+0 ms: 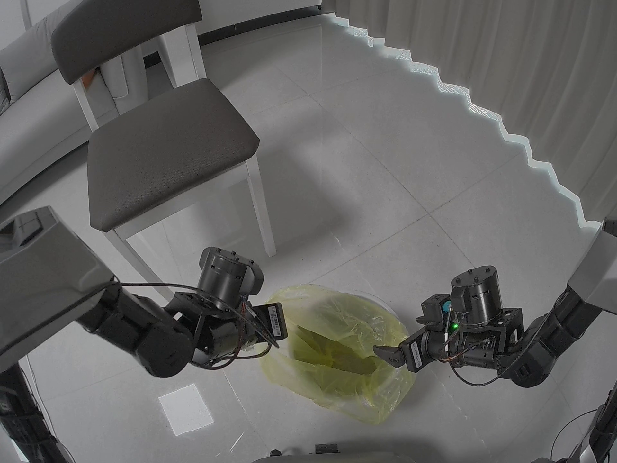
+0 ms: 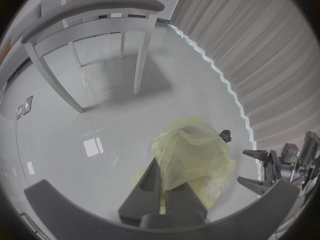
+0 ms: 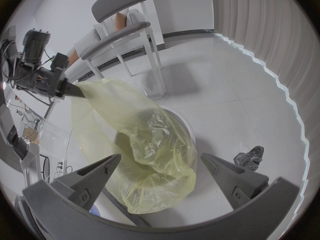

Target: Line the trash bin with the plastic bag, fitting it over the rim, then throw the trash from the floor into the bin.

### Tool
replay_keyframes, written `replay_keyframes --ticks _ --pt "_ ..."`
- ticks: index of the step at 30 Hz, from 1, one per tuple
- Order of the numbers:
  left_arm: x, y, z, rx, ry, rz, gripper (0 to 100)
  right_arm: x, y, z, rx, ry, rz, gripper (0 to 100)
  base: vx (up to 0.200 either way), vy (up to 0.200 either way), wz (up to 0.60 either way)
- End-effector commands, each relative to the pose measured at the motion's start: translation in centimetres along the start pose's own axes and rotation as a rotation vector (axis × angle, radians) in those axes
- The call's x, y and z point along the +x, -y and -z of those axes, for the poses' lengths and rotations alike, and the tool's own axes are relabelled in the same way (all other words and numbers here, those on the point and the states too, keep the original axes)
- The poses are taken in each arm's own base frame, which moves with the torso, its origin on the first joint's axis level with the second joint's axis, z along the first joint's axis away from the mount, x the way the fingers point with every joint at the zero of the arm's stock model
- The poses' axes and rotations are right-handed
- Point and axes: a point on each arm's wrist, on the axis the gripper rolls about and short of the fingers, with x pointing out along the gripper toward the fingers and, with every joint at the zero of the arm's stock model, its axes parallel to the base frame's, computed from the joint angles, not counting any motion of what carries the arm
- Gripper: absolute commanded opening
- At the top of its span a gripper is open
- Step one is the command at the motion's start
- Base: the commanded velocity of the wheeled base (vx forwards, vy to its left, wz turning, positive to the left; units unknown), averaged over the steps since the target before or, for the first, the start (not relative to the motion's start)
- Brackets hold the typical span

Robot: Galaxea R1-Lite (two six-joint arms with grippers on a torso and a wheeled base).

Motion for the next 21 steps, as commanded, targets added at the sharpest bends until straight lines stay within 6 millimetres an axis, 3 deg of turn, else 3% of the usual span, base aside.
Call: replay_keyframes --ticks 1,9,14,18,21 --pt "4.3 -0.7 -0.4 -0.016 -0.020 -0.035 0 0.3 -0.2 -0.7 -0.006 0.001 -0.005 100 0.000 0.000 0.00" --pt "7.2 0.2 -0.8 -0.009 -0.039 -0.010 0 1.7 -0.6 -1.9 -0.010 -0.022 -0.012 100 0.000 0.000 0.00" --pt "7.0 0.0 -0.9 -0.014 -0.037 -0.013 0 3.6 -0.3 -2.1 -0.032 -0.025 -0.006 100 0.000 0.000 0.00" --pt "5.9 0.2 -1.7 -0.020 -0.014 -0.002 0 6.7 0.6 -2.2 -0.072 -0.028 0.012 100 0.000 0.000 0.00" --pt "5.8 0.3 -1.8 -0.019 -0.008 0.004 0 7.3 0.6 -2.3 -0.074 -0.025 0.012 100 0.000 0.000 0.00"
